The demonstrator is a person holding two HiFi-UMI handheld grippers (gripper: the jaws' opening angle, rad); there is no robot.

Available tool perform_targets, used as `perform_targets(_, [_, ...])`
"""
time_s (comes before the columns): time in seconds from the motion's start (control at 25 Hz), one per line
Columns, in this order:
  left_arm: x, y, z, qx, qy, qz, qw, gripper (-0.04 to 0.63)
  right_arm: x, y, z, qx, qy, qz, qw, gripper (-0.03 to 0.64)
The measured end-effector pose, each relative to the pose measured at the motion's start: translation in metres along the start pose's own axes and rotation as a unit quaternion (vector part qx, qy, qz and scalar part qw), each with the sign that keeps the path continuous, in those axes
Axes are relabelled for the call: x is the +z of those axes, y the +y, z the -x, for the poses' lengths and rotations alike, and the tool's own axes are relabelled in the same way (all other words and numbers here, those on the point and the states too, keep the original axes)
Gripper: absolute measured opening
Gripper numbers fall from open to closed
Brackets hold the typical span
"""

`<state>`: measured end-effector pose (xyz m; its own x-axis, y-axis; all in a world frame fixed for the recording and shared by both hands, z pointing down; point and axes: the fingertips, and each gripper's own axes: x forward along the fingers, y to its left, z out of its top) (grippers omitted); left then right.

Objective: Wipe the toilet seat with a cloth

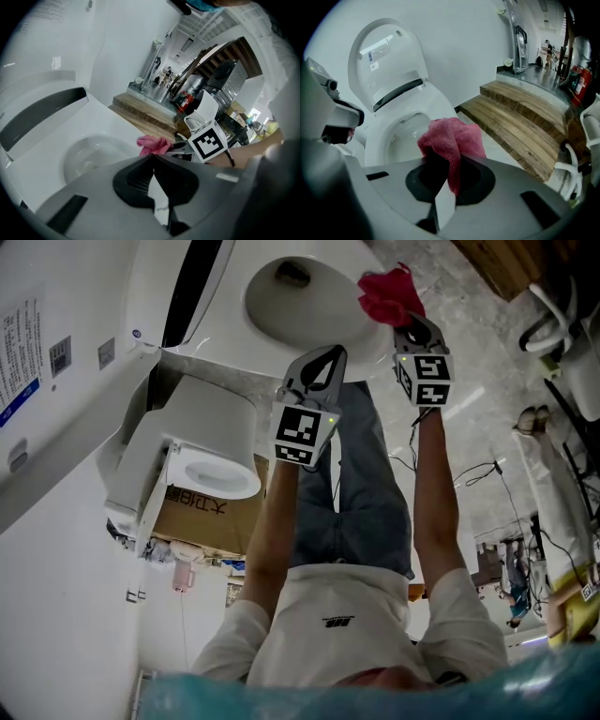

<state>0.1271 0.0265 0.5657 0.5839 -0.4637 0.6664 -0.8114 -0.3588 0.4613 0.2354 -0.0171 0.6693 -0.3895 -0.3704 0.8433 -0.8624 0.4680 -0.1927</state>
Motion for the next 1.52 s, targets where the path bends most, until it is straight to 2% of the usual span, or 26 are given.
perform_targets(0.64, [0.011, 0.027, 0.006, 0.004, -0.01, 0.017, 0.9998, 0.011, 0.038, 0.005, -0.021, -0.013, -0.007, 0.023, 1.0, 0.018])
perform_targets(1.0, [0.011, 0.057, 0.019, 0.021, -0.023, 0.035, 0.9989, 0.011, 0.062, 0.016, -0.038, -0.027, -0.01, 0.04, 0.999, 0.018])
perform_targets(1.52, [0.018, 0.083, 0.032, 0.034, -0.039, 0.049, 0.9975, 0.011, 0.1, 0.045, -0.066, -0.011, -0.014, 0.072, 0.997, 0.018])
